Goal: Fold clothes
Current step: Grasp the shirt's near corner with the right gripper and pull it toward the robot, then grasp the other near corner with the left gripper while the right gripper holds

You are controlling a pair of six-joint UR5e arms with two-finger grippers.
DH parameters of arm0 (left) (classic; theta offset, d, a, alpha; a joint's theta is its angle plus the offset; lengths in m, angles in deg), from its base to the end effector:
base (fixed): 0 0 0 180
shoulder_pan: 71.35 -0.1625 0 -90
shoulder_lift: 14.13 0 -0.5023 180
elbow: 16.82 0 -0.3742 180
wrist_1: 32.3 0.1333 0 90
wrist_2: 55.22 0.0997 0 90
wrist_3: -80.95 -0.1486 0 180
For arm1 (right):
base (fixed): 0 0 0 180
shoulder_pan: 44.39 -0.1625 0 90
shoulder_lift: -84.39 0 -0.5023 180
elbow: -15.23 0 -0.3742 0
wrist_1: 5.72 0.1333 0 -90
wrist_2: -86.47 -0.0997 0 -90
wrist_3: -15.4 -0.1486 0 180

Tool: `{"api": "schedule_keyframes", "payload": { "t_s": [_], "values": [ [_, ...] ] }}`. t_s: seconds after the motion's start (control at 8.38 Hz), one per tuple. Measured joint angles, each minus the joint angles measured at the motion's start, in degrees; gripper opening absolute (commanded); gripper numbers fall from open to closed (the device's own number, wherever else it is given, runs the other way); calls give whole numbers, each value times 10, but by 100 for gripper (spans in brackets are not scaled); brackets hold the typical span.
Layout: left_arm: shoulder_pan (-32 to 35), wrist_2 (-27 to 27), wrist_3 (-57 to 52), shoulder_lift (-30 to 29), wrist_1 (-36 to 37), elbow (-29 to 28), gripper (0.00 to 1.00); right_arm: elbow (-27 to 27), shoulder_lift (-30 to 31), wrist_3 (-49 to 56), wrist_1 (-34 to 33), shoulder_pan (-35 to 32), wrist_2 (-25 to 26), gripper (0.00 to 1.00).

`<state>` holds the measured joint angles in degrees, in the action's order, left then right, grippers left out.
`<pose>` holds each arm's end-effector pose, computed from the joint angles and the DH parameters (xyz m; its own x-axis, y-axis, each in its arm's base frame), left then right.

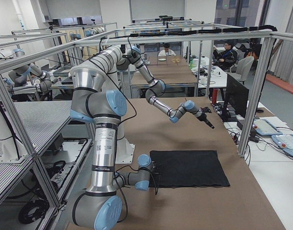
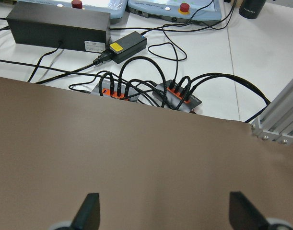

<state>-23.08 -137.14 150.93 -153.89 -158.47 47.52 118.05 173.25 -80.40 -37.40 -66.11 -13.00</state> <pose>0.4855 -0.7759 0.3206 0.5909 -0.1533 -0.7920 0.6576 0.6603 0.3628 -0.4643 -0.3021 0.5241 0.2591 0.2105 0.9426 -0.2469 0.9580 -0.1461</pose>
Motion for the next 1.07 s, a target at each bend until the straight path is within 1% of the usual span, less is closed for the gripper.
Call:
{"api": "schedule_keyframes", "payload": {
  "t_s": [0.12,0.24,0.36,0.48,1.07],
  "values": [
    [0,0,0,0,0,-1,95,-7,-13,0,-8,2,5,94],
    [0,0,0,-1,0,-2,95,-20,-29,0,-14,3,10,76],
    [0,0,0,-1,0,-3,95,-32,-44,0,-16,3,12,11],
    [0,0,0,-2,0,-3,94,-37,-52,-1,-18,3,13,0],
    [-2,-1,-1,-5,3,-5,95,-22,-54,-9,-13,-2,8,0]
  ]
}}
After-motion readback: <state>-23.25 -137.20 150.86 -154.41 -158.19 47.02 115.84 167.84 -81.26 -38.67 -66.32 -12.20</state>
